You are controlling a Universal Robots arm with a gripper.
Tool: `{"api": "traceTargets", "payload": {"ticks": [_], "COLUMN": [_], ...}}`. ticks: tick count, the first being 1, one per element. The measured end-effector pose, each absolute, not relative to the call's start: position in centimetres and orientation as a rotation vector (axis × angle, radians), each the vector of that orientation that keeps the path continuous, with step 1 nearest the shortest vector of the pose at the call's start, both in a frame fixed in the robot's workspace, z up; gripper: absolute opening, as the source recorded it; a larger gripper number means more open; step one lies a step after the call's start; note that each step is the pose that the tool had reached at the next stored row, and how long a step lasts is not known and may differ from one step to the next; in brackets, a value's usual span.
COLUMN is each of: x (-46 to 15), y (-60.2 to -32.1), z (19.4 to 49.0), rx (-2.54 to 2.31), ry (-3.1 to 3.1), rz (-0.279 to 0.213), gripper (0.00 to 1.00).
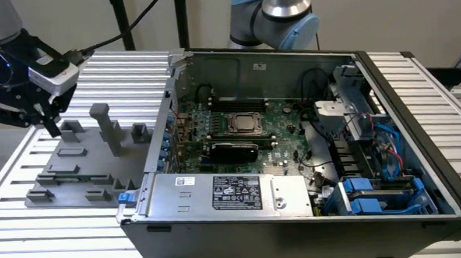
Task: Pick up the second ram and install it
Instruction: 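Pick up the second ram and move it above second insertion slot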
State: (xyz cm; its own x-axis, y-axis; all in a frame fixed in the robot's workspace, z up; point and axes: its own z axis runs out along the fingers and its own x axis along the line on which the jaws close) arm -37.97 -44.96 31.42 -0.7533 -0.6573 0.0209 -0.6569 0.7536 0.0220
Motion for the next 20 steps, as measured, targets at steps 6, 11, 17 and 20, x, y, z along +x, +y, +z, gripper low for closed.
{"api": "traceTargets", "payload": {"ticks": [6,11,17,20], "x": [-37.97,-37.96,-37.96,-37.97], "y": [-44.96,-44.96,-44.96,-44.96], "z": [31.2,31.02,30.8,30.65], "rx": [1.239,1.36,1.5,1.574], "ry": [-2.853,-2.795,-2.719,-2.676], "rz": [-0.007,0.004,0.016,0.021], "gripper": [0.0,0.0,0.0,0.0]}}
